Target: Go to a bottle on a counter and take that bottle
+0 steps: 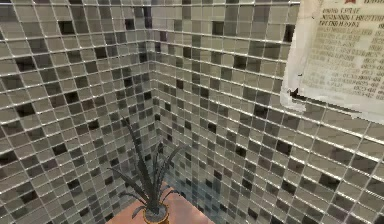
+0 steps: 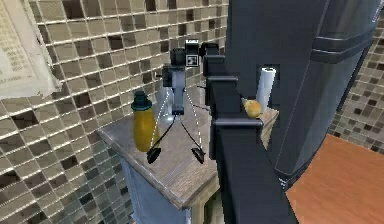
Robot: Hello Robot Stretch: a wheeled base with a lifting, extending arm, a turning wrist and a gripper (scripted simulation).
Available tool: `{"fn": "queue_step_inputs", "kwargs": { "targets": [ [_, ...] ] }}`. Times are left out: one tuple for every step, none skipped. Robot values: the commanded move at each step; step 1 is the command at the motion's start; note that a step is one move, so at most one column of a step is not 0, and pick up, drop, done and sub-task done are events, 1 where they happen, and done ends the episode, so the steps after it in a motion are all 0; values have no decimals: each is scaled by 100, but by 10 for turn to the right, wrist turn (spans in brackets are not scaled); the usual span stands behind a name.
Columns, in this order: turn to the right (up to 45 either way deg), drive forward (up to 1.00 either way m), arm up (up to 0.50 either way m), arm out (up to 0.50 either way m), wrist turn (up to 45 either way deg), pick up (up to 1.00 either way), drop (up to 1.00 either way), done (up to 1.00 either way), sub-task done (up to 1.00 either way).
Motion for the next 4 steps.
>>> {"fn": "queue_step_inputs", "kwargs": {
  "targets": [
    [0,0,0,0,450,0,0,0,0],
    [0,0,0,0,450,0,0,0,0],
    [0,0,0,0,450,0,0,0,0],
    [0,0,0,0,300,0,0,0,0]
  ]
}}
